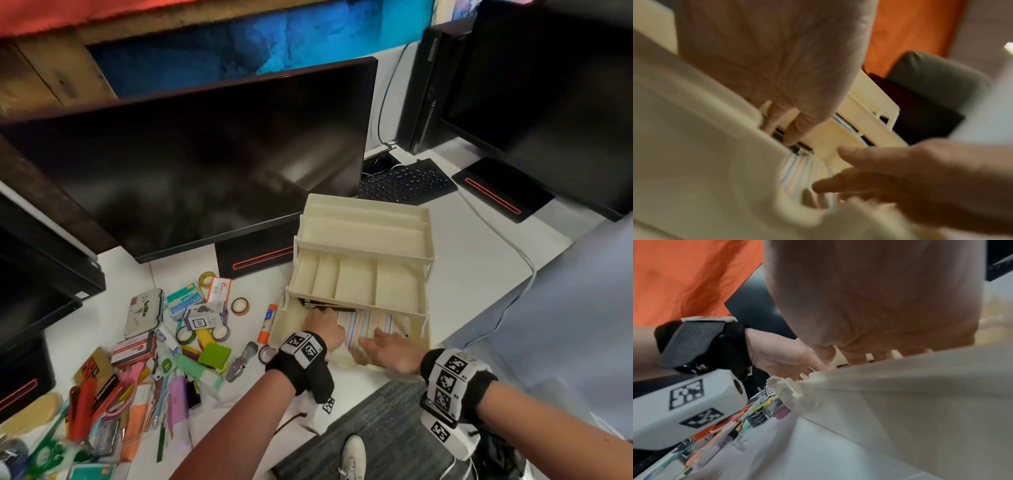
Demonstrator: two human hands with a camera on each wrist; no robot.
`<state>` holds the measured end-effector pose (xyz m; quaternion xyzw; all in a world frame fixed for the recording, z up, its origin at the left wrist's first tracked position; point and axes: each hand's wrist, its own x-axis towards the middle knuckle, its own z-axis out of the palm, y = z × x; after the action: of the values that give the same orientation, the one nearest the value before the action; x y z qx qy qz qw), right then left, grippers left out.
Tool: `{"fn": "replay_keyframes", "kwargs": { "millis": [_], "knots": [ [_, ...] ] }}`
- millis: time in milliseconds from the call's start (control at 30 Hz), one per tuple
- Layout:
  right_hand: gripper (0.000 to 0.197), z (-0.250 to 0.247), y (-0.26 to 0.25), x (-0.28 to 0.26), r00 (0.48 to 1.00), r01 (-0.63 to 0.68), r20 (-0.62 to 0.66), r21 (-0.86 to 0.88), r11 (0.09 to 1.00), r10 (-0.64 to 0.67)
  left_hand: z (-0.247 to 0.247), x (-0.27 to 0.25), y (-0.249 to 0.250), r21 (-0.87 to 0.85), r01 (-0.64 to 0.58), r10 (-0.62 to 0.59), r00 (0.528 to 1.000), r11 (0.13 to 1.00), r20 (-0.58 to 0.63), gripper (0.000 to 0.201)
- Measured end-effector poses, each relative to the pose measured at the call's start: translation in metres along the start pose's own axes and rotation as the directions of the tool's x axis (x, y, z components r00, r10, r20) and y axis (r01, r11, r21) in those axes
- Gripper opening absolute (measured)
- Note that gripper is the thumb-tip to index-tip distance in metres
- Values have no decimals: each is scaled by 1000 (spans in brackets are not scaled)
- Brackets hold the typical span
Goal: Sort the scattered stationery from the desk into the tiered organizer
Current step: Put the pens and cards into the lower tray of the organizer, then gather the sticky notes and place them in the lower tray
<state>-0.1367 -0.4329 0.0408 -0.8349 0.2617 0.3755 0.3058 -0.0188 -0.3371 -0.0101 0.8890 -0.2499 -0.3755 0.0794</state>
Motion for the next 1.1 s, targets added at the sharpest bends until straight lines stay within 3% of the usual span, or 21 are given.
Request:
{"fn": "replay_keyframes", "kwargs": {
  "millis": [167, 433, 533, 633, 733, 800, 833, 933, 1033, 1100],
  "knots": [
    [53, 3, 23, 38, 989, -9, -147, -141, 990, -12, -4, 9, 7, -189, 30, -9, 994, 981, 113, 40],
    [59, 5, 25, 50, 985, -76, -166, -130, 989, 54, -2, 8, -2, -107, -23, 37, 991, 994, 130, 41],
    [47, 2, 14, 39, 989, -27, -147, -136, 990, 7, -11, -11, -7, -133, -127, 128, 992, 983, -4, 44],
    [49, 1, 2, 30, 979, 82, -177, -105, 991, -100, -27, -45, -28, -292, -296, 230, 944, 910, -238, 31],
    [49, 6, -14, 22, 963, 165, -193, -124, 978, -187, -33, -80, -69, -402, -351, 137, 871, 846, -473, 24],
    [35, 14, -29, 21, 923, 257, -260, -128, 958, -282, -31, -102, -102, -481, -362, 20, 814, 799, -580, 21],
    [26, 20, -38, 21, 879, 334, -318, -122, 935, -356, -27, -111, -121, -525, -359, -38, 798, 772, -601, 19],
    [17, 42, -73, 20, 747, 533, -386, -139, 835, -541, -12, -133, -176, -607, -294, -170, 790, 738, -589, 19],
    [13, 70, -116, 18, 671, 660, -316, -157, 735, -670, 2, -153, -227, -639, -171, -300, 773, 750, -559, 16],
    [15, 91, -141, 21, 650, 714, -222, -147, 684, -726, 13, -164, -256, -654, -110, -374, 744, 749, -554, 18]
  ]
}}
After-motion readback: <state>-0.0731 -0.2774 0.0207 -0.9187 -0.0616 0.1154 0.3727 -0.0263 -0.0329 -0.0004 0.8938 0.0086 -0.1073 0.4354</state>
